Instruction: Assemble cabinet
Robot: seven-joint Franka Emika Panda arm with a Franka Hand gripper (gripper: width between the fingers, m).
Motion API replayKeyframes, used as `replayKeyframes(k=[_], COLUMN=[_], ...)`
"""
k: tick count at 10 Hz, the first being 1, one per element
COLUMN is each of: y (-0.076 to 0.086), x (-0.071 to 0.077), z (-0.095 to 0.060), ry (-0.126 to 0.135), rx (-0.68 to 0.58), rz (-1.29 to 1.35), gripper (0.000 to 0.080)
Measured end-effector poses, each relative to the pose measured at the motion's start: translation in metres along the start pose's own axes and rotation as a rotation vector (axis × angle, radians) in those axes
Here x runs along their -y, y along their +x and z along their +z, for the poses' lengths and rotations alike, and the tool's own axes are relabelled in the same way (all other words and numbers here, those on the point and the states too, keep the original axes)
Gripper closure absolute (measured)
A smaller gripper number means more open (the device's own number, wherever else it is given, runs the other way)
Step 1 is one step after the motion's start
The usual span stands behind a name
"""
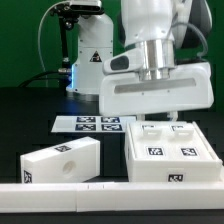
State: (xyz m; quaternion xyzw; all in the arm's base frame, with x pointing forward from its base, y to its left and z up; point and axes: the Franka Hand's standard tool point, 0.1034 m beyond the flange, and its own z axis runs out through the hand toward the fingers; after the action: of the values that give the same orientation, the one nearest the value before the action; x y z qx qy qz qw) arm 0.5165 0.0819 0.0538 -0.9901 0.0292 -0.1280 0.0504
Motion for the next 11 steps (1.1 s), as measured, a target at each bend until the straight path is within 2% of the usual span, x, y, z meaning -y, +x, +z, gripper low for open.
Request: replayKeyframes(k=[2, 3, 6, 7, 8, 9, 11], y=[0.011, 0.012, 0.011, 0.011, 0.030, 0.047, 0.051], x=[0.018, 0.023, 0.018, 0.016, 0.011, 0.004, 0.002], z=[-0.029, -0.031, -0.029, -0.036, -0.058, -0.070, -0.071], ry=[0.007, 0.005, -0.001, -0.004, -0.013, -0.025, -0.026], rx=[0.057, 0.043, 0.051, 0.129, 0.171, 0.167, 0.162], rz=[0.103, 0.115, 0.120, 0.110, 0.069, 0.026, 0.029], gripper=[0.0576, 0.0576, 0.0576, 0.0574, 0.0574, 0.0574, 0.0574])
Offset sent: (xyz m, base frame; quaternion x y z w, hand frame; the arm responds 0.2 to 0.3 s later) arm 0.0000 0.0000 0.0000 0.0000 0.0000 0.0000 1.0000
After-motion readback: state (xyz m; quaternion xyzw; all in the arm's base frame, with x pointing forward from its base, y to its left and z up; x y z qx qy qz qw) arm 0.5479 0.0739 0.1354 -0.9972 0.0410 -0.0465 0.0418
